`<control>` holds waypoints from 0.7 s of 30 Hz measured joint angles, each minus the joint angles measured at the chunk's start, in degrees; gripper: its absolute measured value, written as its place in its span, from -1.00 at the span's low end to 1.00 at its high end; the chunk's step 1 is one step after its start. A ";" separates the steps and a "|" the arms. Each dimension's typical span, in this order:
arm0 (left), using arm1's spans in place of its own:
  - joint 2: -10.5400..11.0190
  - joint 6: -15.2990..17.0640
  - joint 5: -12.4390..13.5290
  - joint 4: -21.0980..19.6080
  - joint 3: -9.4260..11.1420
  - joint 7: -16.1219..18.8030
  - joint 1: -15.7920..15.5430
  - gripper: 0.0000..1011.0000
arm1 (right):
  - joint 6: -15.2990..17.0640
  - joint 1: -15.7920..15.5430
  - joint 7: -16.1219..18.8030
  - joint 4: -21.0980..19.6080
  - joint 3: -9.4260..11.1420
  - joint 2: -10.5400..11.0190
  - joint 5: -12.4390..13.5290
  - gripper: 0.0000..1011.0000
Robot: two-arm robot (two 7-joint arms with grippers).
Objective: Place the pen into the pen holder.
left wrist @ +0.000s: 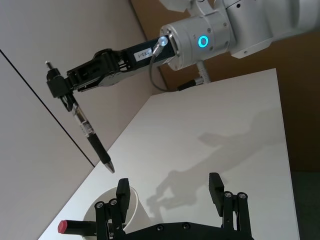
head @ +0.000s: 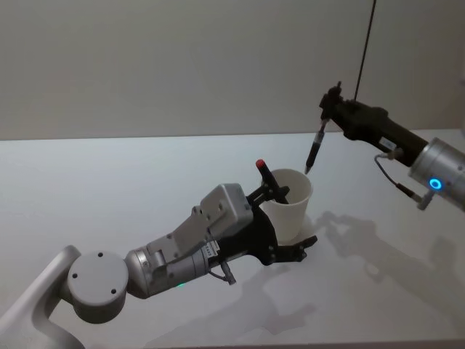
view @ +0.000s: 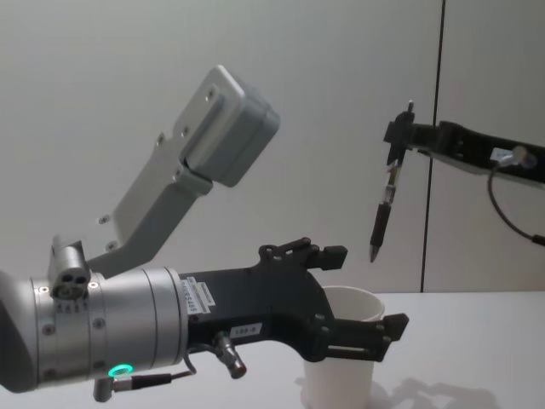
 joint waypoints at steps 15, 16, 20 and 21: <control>0.00 0.00 0.00 0.00 0.00 0.00 0.00 0.99 | -3.22 4.48 1.11 8.27 -2.35 -2.14 -4.31 -0.70; 0.00 0.00 0.00 0.00 0.00 0.00 0.00 0.99 | -3.33 4.63 1.17 8.66 -2.51 -2.24 -4.51 -0.70; 0.00 0.00 0.00 0.00 0.00 0.00 0.00 0.99 | -3.70 5.13 1.35 10.06 -3.16 -2.65 -5.18 -0.70; 0.00 0.00 0.00 0.00 0.00 0.00 0.00 0.99 | -3.80 5.23 1.41 10.52 -3.42 -2.80 -5.41 -0.70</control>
